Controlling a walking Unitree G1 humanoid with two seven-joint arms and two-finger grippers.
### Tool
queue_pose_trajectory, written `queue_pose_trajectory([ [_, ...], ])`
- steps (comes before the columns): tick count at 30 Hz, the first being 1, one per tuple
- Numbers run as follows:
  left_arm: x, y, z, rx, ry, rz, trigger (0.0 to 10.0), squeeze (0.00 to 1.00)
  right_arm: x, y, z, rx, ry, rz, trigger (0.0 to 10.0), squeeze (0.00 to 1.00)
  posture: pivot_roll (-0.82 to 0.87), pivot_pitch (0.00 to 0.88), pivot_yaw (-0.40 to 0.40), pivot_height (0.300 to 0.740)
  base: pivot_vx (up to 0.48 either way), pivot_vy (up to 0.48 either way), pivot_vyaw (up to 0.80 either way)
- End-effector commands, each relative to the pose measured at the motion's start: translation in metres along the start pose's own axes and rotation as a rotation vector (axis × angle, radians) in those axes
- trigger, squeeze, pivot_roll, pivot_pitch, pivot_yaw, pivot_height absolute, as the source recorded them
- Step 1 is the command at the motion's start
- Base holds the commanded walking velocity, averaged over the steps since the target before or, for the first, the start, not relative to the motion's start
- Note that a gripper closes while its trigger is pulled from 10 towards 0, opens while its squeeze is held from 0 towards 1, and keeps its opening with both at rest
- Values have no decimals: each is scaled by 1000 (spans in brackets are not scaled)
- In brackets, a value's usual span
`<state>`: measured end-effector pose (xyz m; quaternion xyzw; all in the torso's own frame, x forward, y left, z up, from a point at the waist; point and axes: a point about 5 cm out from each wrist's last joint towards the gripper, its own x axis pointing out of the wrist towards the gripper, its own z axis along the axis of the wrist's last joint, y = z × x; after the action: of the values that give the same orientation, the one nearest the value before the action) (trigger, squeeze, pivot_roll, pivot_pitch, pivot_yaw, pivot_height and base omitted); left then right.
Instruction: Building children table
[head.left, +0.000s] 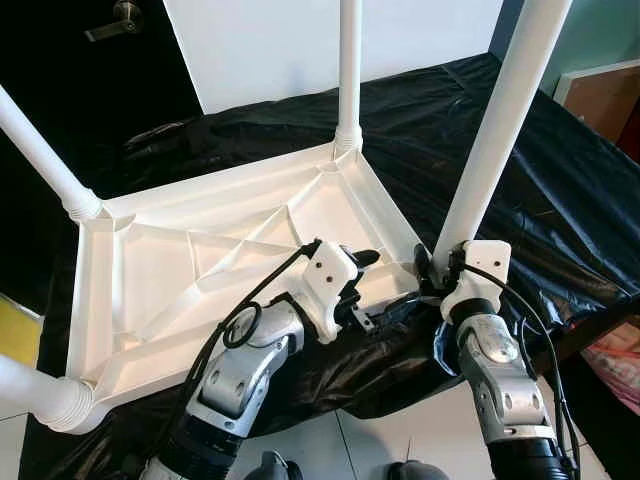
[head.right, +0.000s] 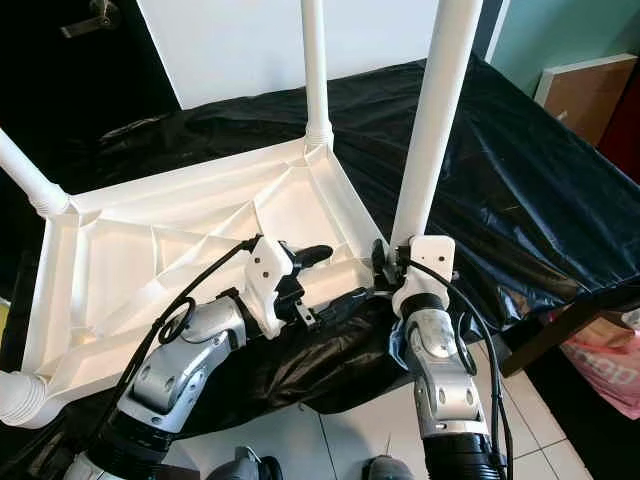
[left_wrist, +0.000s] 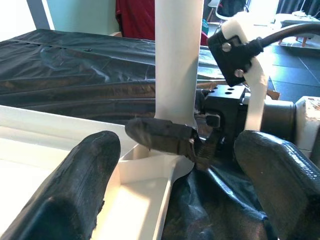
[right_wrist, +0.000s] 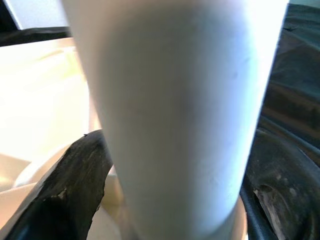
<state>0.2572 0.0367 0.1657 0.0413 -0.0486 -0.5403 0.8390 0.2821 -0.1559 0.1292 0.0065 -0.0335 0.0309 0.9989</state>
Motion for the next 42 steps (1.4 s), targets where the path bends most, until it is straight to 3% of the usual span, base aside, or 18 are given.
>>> queue_pose_trajectory([
  [1,0,1,-2,11,9,12,10000,0,-3,-1,1,12,-16,39,10000,0,-121,62,62,740,0,0,0],
  [8,2,1,-2,16,6,6,10000,0,0,-15,9,-62,-44,289,10000,0,-135,54,69,740,0,0,0],
  [9,2,1,-2,19,5,4,10000,0,3,-19,13,-95,-42,374,10000,0,-136,51,71,740,0,0,0],
  [12,3,2,-2,25,4,2,10000,0,10,-26,18,-133,-26,473,10000,0,-132,45,72,740,0,0,0],
  [21,3,5,0,40,1,14,10000,0,23,-30,15,-213,35,582,10000,0,-120,40,63,740,0,0,0],
  [22,3,5,1,42,-1,18,10000,0,24,-30,14,-222,42,594,8275,0,-118,40,62,740,0,0,0],
  [23,3,5,1,42,-1,18,10000,0,24,-30,14,-222,42,594,8275,0,-118,40,62,740,0,0,0],
  [24,3,5,1,43,-2,21,10000,0,24,-30,13,-221,47,610,1882,0,-118,40,62,740,0,0,0],
  [25,3,6,1,44,-4,24,10000,0,24,-30,10,-220,54,626,0,0,-115,42,59,740,0,0,0],
  [31,3,5,1,41,-8,30,10000,0,19,-28,2,-223,77,661,0,0,-114,44,58,740,0,0,0],
  [37,2,5,2,38,-8,32,10000,0,19,-39,-6,-251,123,615,314,0,-113,57,63,740,0,0,0],
  [38,2,5,2,38,-8,32,10000,0,19,-40,-8,-241,133,588,10000,0,-111,73,66,740,0,0,0],
  [42,1,6,2,36,-7,34,10000,0,20,-42,-11,-232,150,516,10000,0,-112,76,68,740,0,0,0],
])
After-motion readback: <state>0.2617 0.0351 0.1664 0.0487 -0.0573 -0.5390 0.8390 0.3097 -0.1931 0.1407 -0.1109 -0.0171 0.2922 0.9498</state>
